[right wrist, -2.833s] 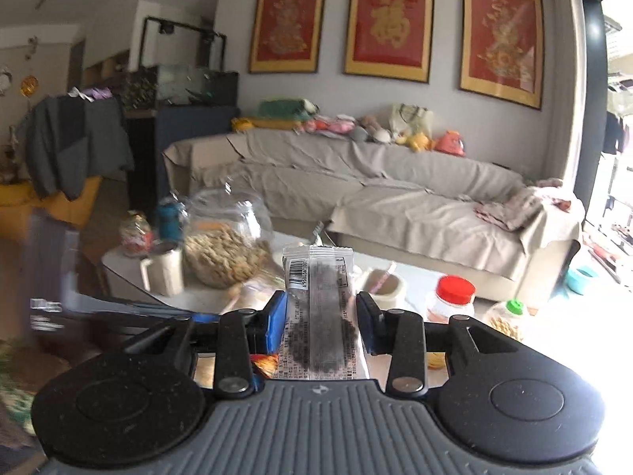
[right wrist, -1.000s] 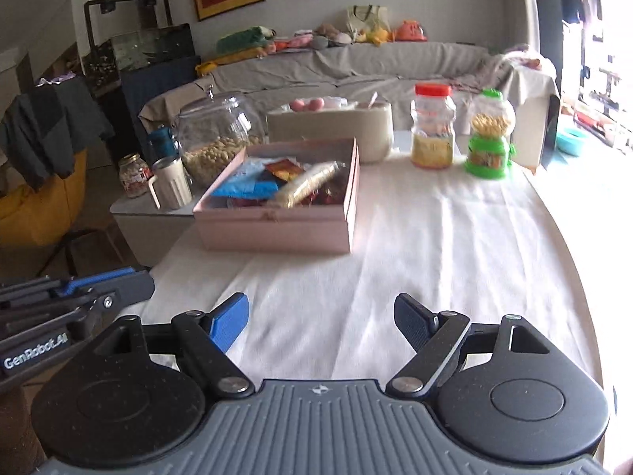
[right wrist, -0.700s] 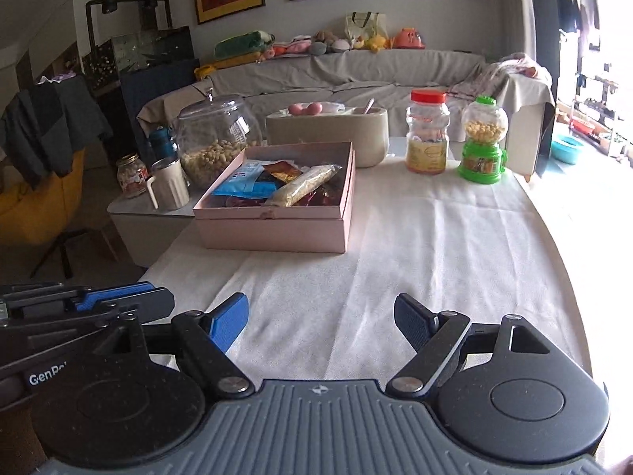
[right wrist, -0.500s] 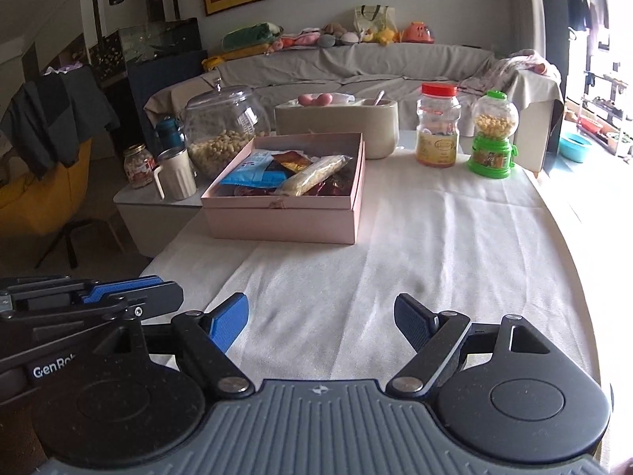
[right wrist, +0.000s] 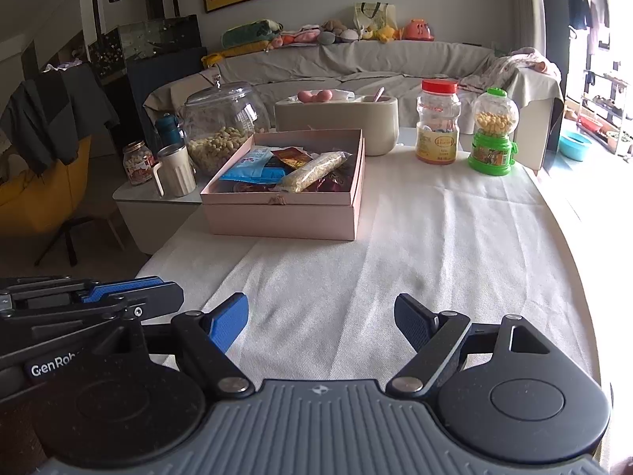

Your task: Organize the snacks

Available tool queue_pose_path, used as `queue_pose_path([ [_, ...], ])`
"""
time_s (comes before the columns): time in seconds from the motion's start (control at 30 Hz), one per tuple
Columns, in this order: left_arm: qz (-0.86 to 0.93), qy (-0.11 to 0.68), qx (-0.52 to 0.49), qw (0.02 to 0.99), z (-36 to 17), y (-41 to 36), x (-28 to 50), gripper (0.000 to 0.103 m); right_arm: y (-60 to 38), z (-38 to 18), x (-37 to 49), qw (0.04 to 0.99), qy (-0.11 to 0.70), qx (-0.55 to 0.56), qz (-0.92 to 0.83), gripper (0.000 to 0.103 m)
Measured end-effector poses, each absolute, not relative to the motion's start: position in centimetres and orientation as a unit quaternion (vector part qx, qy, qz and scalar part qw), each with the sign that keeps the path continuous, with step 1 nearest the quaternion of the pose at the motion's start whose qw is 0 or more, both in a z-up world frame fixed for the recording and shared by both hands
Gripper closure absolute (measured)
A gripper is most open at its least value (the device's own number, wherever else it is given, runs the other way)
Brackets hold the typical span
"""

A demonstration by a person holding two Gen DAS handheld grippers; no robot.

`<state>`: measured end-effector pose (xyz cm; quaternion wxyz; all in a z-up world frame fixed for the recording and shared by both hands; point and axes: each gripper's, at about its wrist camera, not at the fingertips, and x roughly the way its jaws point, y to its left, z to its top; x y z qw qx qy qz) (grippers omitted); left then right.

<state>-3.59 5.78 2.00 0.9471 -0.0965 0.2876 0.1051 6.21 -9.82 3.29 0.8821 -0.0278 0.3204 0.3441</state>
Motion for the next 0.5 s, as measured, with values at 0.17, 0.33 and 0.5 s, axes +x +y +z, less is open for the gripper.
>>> queue_pose_path([
  [0.17,0.101,0.288,-0.098,0.947,1.9,5.85,-3.55,0.086,-9.97,3.25,6.44,0.882,0.322,-0.027,0.342,0.021],
  [0.33,0.1,0.29,-0.1,0.946,1.83,5.9,-3.5,0.086,-10.07,3.24,6.51,0.883,0.321,-0.027,0.342,0.021],
  [0.5,0.097,0.289,-0.098,0.947,1.77,5.9,-3.42,0.086,-10.08,3.13,6.68,0.883,0.323,-0.026,0.341,0.021],
])
